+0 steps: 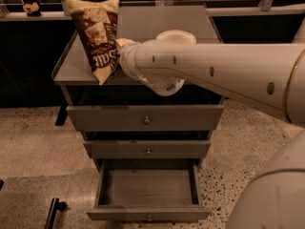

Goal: Pick brown chip bag from bottom drawer and place on counter

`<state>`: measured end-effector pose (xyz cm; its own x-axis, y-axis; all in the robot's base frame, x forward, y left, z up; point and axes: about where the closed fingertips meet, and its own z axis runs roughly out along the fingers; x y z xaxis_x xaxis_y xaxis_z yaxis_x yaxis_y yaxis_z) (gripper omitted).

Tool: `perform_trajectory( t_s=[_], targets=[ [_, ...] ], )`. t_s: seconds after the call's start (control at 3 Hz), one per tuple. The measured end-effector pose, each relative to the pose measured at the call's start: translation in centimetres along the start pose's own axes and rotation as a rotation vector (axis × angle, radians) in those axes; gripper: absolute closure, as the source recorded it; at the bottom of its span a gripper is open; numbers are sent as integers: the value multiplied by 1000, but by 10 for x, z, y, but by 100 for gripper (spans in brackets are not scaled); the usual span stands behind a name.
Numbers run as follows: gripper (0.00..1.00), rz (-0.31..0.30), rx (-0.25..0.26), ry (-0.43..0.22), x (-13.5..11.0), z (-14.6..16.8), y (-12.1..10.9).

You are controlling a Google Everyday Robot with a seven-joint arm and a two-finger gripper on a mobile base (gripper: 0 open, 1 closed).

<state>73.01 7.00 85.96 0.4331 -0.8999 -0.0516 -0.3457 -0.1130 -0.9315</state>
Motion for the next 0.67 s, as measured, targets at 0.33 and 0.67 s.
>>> perform_trajectory(
  t_s=[0.33, 0.67],
  targets=[
    [81, 5, 1, 4, 2, -1, -1],
    [58, 5, 1, 4, 2, -1, -1]
  ],
)
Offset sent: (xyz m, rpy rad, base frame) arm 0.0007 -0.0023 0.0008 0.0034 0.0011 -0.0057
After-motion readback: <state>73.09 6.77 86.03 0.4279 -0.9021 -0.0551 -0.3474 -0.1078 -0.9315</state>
